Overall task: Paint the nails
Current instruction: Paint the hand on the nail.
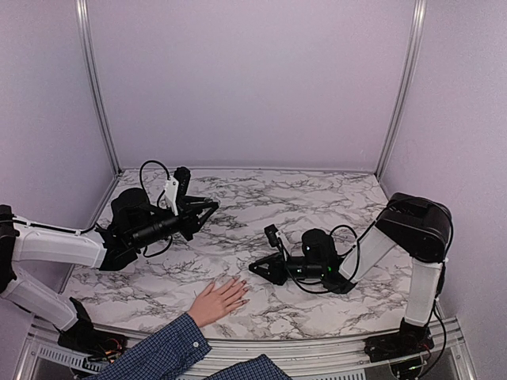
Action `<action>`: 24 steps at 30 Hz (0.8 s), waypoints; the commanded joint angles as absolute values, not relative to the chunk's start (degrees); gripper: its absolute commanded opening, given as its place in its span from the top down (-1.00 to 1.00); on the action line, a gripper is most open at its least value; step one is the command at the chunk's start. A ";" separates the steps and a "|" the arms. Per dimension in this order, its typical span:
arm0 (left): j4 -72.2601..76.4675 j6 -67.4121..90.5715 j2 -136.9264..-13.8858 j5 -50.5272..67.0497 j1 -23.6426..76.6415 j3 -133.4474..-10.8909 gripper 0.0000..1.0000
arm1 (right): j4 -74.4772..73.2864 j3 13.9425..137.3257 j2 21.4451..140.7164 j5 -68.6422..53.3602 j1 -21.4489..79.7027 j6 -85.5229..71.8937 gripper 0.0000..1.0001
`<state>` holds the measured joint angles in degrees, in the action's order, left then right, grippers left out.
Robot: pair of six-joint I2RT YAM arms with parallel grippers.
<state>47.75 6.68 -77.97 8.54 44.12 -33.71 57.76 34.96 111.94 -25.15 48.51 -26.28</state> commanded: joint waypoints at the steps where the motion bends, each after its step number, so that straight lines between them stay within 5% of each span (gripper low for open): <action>1: 50.10 6.94 -78.21 9.05 43.71 -35.01 1.00 | 57.03 34.63 110.41 -24.48 48.06 -25.40 1.00; 24: 50.10 6.94 -77.93 9.11 43.77 -34.95 1.00 | 56.93 32.92 106.77 -23.99 47.54 -24.79 1.00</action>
